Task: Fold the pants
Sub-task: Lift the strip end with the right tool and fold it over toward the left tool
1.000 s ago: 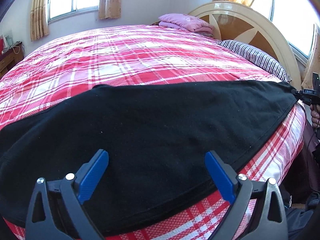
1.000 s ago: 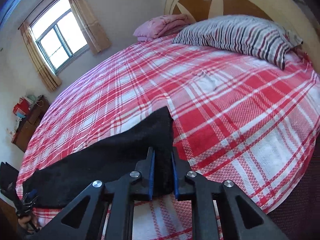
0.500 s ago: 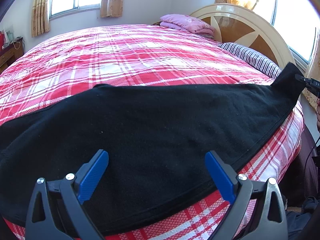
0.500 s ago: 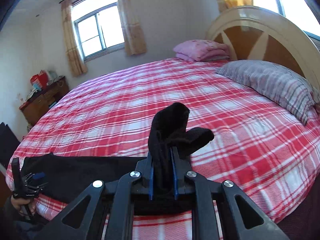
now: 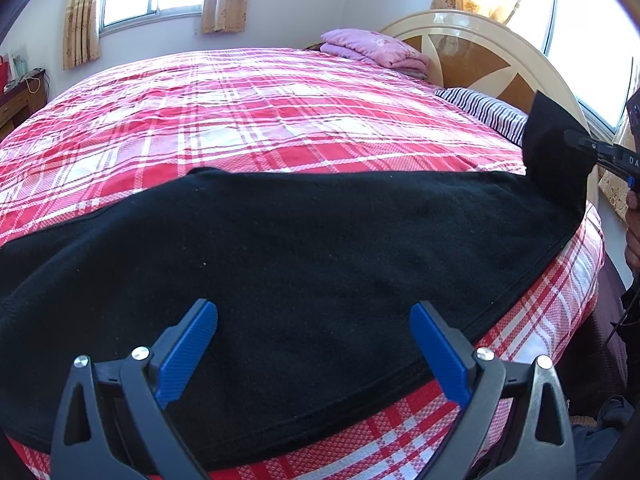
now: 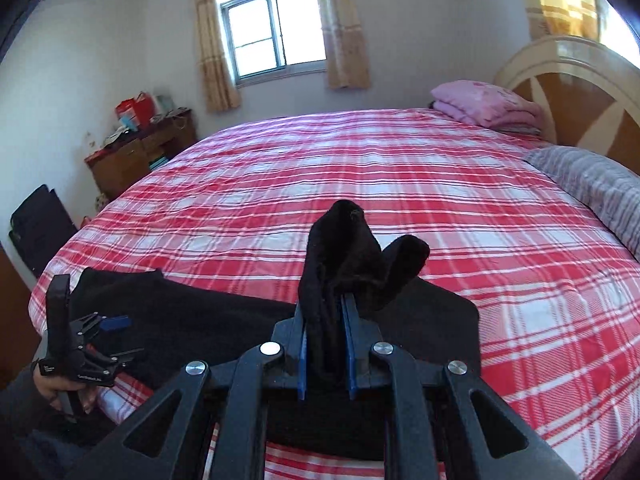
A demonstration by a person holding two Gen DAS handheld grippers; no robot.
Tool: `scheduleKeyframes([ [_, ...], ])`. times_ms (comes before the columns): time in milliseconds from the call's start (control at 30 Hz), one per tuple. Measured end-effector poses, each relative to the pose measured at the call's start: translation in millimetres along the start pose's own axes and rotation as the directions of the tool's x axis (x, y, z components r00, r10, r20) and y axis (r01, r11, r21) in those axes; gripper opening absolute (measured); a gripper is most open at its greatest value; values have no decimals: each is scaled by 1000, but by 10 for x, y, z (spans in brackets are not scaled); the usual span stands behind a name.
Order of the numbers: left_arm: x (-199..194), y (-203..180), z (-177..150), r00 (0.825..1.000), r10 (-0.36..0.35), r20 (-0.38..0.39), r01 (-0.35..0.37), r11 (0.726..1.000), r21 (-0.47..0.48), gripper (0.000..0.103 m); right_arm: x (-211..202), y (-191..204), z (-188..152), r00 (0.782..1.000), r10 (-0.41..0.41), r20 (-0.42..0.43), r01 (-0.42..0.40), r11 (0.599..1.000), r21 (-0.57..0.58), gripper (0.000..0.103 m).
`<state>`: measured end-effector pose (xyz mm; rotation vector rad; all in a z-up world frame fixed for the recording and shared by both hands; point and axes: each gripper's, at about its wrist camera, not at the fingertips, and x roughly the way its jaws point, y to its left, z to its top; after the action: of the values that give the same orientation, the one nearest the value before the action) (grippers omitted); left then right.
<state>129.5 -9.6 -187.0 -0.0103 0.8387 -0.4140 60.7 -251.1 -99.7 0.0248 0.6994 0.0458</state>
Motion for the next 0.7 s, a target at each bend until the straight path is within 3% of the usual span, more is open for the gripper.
scheduleKeyframes([
  [433,2,-7,-2,1000,2,2,-2,1000,4,99,517,880,-52,992,93,-81,-103,986,-134,15],
  [700,3,-9,1,1000,3,4,-3,1000,4,99,882,1230,-294,975,118,-188,-156,968,-199,15],
])
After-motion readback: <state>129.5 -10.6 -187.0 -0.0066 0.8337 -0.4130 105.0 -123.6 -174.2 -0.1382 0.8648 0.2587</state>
